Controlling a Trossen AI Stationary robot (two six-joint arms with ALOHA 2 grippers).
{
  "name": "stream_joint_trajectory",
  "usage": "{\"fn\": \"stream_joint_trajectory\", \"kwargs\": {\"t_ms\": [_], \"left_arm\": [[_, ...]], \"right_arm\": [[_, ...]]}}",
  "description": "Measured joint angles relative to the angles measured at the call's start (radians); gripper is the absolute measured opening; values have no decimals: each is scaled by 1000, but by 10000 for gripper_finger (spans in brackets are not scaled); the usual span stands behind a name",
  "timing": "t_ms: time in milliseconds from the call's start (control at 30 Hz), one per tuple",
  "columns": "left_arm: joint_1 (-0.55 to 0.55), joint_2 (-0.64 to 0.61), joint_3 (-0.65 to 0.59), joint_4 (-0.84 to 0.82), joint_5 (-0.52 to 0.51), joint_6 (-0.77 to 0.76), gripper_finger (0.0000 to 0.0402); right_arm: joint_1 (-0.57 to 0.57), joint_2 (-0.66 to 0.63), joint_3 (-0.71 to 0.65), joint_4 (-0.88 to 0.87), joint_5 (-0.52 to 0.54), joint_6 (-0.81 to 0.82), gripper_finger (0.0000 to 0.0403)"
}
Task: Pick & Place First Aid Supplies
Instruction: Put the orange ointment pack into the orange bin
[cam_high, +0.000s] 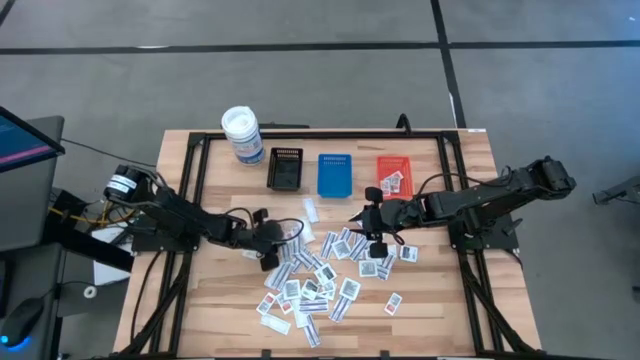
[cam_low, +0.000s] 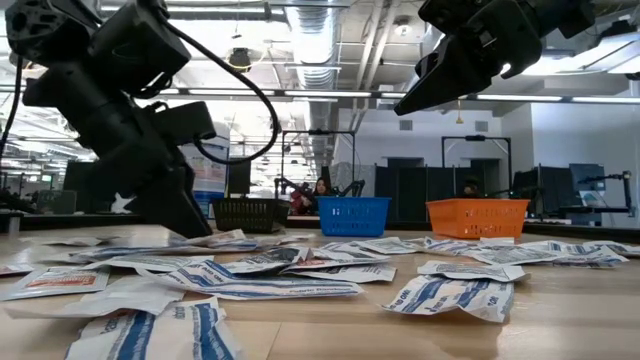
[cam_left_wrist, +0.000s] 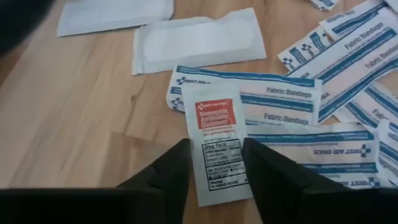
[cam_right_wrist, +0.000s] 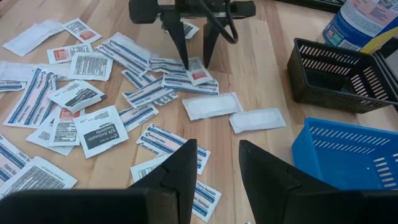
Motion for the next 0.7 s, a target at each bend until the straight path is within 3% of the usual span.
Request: {"fn": "stream_joint_trajectory", "kwargs": {"t_ms": [267,500,700], "left_arm": [[0,-49,-5,-23,33,1,12],[0,-149,-11,9,-11,4,24],[0,-172,-10,183,-67,58,18]], "right_arm": [[0,0,0,0,0,0,113],[0,0,0,21,0,0,113],[-4,46,1,247,-1,0,113]]}}
